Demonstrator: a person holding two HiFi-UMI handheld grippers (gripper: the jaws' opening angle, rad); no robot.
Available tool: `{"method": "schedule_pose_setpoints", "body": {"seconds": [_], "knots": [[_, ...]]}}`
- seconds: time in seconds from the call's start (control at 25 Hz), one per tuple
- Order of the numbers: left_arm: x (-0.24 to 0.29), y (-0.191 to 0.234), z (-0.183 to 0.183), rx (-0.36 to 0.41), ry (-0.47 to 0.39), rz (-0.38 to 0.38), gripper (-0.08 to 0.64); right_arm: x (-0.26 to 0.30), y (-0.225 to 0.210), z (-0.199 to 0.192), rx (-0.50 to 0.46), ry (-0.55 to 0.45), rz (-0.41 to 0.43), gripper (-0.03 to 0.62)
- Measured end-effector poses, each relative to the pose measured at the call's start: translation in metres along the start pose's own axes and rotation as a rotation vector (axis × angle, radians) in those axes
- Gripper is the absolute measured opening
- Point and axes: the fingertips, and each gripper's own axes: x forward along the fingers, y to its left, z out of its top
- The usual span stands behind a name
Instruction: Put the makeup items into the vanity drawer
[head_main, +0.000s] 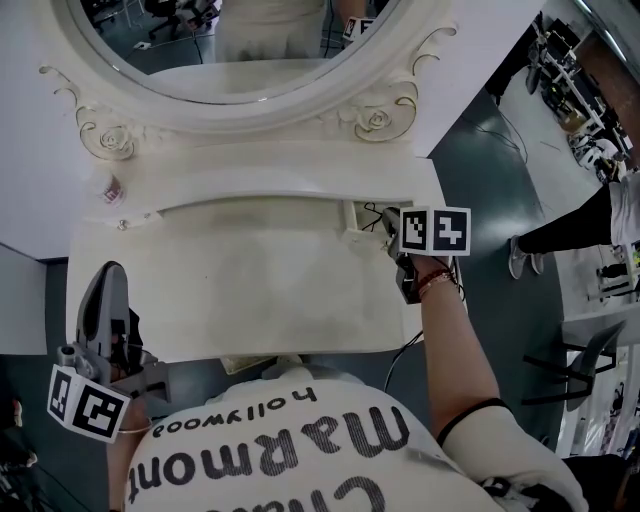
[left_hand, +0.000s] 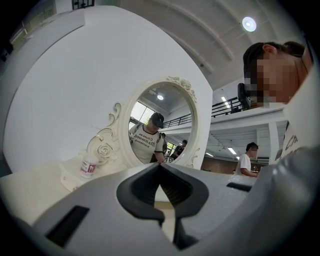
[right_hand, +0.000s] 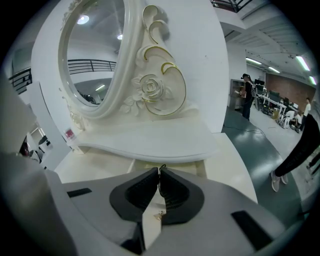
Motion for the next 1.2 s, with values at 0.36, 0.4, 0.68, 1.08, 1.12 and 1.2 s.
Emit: {"method": "schedule_pose_setpoints", "body": {"seconds": [0.36, 0.4, 0.68, 1.08, 1.12, 1.2], "knots": [[0.0, 0.003, 0.0, -0.004, -0.008, 0.011, 0.008, 0.008, 0.002, -0.009, -0.058, 0.085, 0.013, 0.038], [0.0, 0.003, 0.0, -0.004, -0.009, 0.01, 0.008, 0.009, 0.003, -0.01, -0.061, 0.091, 0.017, 0.038], [0.0, 0.002, 0.0, -0.004, -0.017, 0.011, 0.008, 0.015, 0.001, -0.013, -0.085, 0.131, 0.016, 0.04], [0.0, 0.003, -0.002, -0.011, -0.022, 0.019, 0.008, 0.018, -0.005, -0.017, -0.081, 0.154, 0.021, 0.041], [0.0, 0.003, -0.002, -0.011, -0.023, 0.019, 0.008, 0.019, -0.005, -0.018, -0.084, 0.158, 0.022, 0.041], [0.001, 0.003, -0.002, -0.012, -0.025, 0.018, 0.008, 0.019, -0.004, -0.018, -0.093, 0.166, 0.022, 0.041]]}}
